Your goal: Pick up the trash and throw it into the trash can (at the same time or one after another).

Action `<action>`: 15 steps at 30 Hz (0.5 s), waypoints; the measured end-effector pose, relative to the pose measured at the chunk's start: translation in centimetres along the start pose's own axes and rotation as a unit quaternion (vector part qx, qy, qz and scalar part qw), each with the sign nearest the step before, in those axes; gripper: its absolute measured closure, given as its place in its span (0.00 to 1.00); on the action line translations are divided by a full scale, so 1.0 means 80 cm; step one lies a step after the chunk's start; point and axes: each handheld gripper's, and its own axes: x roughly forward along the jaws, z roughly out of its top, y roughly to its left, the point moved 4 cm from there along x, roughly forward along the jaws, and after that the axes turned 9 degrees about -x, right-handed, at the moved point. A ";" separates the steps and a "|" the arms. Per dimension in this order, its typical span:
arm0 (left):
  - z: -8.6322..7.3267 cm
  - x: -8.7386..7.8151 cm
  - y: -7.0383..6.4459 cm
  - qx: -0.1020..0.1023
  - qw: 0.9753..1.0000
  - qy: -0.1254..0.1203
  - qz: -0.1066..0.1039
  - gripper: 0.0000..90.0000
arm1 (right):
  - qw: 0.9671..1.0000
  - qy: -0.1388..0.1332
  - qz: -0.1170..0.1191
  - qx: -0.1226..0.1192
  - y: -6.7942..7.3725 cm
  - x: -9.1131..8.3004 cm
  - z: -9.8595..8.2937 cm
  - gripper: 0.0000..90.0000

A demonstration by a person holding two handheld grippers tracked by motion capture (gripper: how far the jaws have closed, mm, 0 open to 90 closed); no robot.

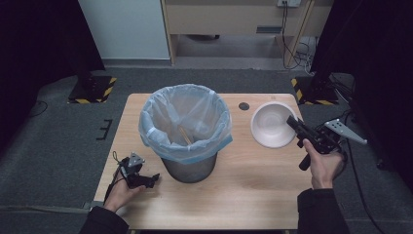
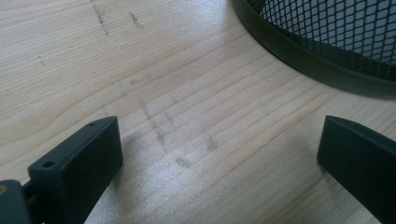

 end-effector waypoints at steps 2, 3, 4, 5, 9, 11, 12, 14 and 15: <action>0.000 0.000 0.000 0.000 1.000 0.000 0.000 0.00 | 1.000 -0.019 0.004 -0.002 0.005 -0.002 0.009 0.92; 0.000 0.000 0.000 0.000 1.000 0.000 0.000 0.00 | 1.000 -0.029 0.007 -0.002 0.008 -0.003 0.014 0.92; 0.000 0.000 0.000 0.000 1.000 0.000 0.000 0.00 | 0.999 -0.039 0.010 -0.003 0.012 -0.005 0.019 0.92; 0.000 0.000 0.000 0.000 1.000 0.000 0.000 0.00 | 0.999 -0.046 0.014 -0.004 0.015 -0.006 0.024 0.92; 0.000 0.000 0.000 0.000 1.000 0.000 0.000 0.00 | 0.997 -0.069 0.034 -0.009 0.031 -0.009 0.042 0.92; 0.000 0.000 0.000 0.000 1.000 0.000 0.000 0.00 | 0.996 -0.075 0.042 -0.013 0.039 -0.008 0.049 0.92; 0.000 0.000 0.000 0.000 1.000 0.000 0.000 0.00 | 0.996 -0.080 0.045 -0.014 0.042 -0.008 0.052 0.92; 0.000 0.000 0.000 0.000 1.000 0.000 0.000 0.00 | 0.995 -0.089 0.051 -0.016 0.049 -0.007 0.060 0.92; 0.000 0.000 0.000 0.000 1.000 0.000 0.000 0.00 | 0.994 -0.098 0.056 -0.017 0.054 -0.007 0.067 0.92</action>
